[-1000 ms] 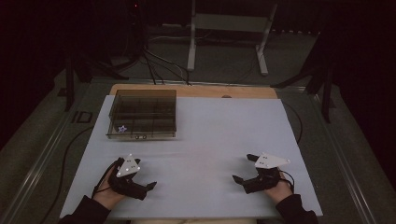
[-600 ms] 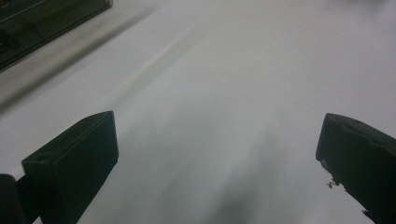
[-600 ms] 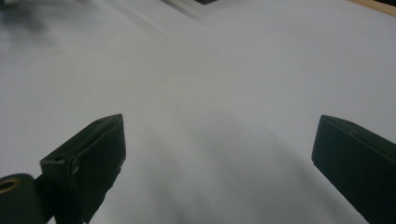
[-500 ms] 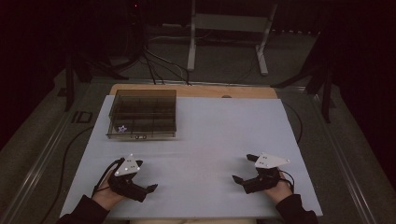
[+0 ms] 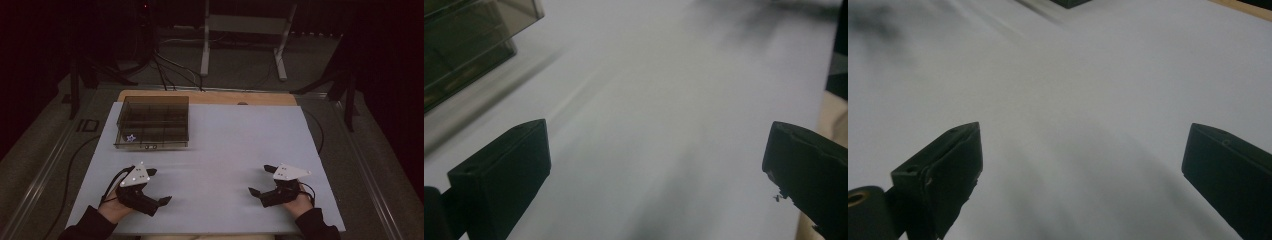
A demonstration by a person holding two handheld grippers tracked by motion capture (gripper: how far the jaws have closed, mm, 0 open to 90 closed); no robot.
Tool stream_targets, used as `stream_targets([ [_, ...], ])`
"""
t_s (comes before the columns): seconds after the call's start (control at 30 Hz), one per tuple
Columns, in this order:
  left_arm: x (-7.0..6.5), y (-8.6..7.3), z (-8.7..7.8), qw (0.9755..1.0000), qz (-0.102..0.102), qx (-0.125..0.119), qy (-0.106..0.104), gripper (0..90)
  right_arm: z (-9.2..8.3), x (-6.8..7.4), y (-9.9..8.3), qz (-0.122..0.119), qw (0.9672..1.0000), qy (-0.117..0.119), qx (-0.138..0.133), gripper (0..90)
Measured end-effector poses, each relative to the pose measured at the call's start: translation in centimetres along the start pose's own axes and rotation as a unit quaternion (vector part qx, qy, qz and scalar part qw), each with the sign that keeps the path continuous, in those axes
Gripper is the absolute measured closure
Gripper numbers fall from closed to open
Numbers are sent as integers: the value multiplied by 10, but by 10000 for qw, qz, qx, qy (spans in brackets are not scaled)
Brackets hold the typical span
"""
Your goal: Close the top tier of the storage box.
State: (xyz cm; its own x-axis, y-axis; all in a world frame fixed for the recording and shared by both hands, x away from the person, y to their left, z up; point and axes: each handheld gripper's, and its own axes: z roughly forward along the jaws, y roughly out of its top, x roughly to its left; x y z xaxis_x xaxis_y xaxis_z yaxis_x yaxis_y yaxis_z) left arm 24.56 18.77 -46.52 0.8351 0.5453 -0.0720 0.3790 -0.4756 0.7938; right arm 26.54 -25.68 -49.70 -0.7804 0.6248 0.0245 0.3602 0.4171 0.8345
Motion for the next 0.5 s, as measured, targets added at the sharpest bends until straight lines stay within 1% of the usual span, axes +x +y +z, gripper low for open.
stream_targets([
  [0.03, 0, 3, -2, 9999, -61, -57, -110, 0, 0, 0, 0, -15, 10000, -14, 13, 29],
  [0.07, 0, 5, -3, 9997, -115, -96, -174, 0, 0, 0, 0, -4, 10000, -12, 10, 29],
  [0.1, 1, 7, -3, 9998, -113, -67, -155, 0, 0, 0, 0, -6, 10000, -15, 10, 28],
  [0.17, 1, 12, -6, 10000, -23, 10, -9, 0, 0, 1, 0, -12, 10000, -7, 7, 29],
  [0.23, 1, 15, -8, 10000, -4, -5, 26, 0, 0, 1, 0, -47, 10000, -14, 1, 29],
  [0.4, 3, 24, -15, 9999, 27, -71, 150, 0, -1, 2, 1, -38, 10000, -5, -14, 29],
  [0.43, 4, 26, -17, 9998, 10, -87, 178, 0, -1, 2, 1, -30, 10000, 2, -18, 29],
  [0.5, 5, 30, -20, 9995, -112, -146, 249, 0, -1, 2, 1, -37, 10000, -2, -10, 29],
])
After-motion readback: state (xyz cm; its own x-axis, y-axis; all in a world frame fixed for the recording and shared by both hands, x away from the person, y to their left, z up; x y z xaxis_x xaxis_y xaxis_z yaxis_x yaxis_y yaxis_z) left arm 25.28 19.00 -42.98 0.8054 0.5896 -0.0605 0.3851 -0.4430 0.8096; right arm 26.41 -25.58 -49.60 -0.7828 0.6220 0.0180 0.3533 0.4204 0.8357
